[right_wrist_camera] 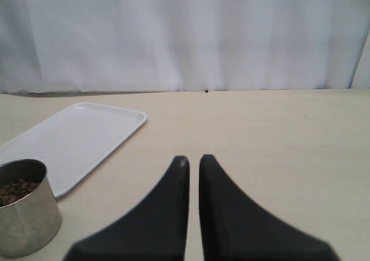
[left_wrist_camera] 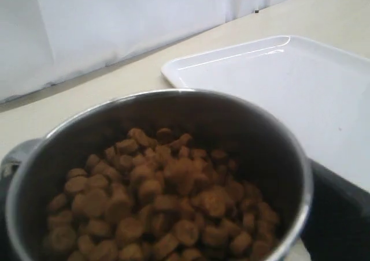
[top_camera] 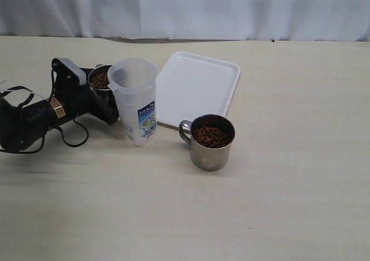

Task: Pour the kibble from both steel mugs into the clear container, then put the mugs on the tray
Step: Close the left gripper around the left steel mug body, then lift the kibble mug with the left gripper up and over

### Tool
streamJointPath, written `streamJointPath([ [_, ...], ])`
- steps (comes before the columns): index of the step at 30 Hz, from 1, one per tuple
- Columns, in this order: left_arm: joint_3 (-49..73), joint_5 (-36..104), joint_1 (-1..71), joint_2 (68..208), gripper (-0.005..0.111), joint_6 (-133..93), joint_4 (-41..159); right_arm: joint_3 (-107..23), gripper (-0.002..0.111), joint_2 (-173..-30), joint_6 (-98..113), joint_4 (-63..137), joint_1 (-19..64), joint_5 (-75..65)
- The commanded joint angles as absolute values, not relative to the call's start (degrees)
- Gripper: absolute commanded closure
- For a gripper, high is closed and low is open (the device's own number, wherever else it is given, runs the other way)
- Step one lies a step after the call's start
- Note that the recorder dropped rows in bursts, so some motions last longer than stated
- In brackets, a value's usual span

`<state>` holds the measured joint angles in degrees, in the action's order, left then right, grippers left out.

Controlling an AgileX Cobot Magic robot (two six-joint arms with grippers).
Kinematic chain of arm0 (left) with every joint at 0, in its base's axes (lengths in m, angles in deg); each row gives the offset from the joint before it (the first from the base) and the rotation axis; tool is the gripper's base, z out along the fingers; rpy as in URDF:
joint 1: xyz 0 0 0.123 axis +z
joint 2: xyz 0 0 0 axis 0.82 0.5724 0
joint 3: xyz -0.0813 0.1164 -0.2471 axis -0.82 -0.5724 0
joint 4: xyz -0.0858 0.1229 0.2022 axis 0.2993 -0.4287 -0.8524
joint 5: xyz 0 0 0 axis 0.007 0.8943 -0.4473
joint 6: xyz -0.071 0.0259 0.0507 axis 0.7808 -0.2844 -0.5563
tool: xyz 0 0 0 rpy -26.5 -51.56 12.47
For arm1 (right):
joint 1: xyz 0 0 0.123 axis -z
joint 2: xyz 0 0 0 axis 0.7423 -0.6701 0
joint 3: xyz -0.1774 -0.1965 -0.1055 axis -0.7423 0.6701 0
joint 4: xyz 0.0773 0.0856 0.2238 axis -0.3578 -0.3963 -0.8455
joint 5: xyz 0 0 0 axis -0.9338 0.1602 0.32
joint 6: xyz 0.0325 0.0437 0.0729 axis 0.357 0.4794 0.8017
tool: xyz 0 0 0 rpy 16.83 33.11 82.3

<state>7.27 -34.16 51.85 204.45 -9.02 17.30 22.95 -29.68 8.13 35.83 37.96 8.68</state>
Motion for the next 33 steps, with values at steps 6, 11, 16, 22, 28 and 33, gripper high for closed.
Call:
streamJointPath([
  [6,8.2,-33.7,51.3,204.5,0.027,-8.3,17.9,23.2,0.103,-29.5,7.7,35.8,37.8,8.2],
  [11,8.2,-33.7,51.3,204.5,0.036,-8.3,21.3,23.2,0.103,-29.5,7.7,35.8,37.8,8.2],
  [16,8.2,-30.2,51.3,204.5,0.075,-8.3,23.0,23.2,0.103,-29.5,7.7,35.8,37.8,8.2],
  [22,8.2,-28.0,51.3,204.5,0.107,-8.3,23.5,23.2,0.103,-29.5,7.7,35.8,37.8,8.2],
  [28,8.2,-24.6,54.7,200.7,0.107,-7.2,20.8,23.2,0.103,-29.5,7.7,35.8,37.8,8.2],
  [33,8.2,-19.7,59.0,193.0,0.107,-0.6,16.1,23.2,0.103,-29.5,7.7,35.8,37.8,8.2],
])
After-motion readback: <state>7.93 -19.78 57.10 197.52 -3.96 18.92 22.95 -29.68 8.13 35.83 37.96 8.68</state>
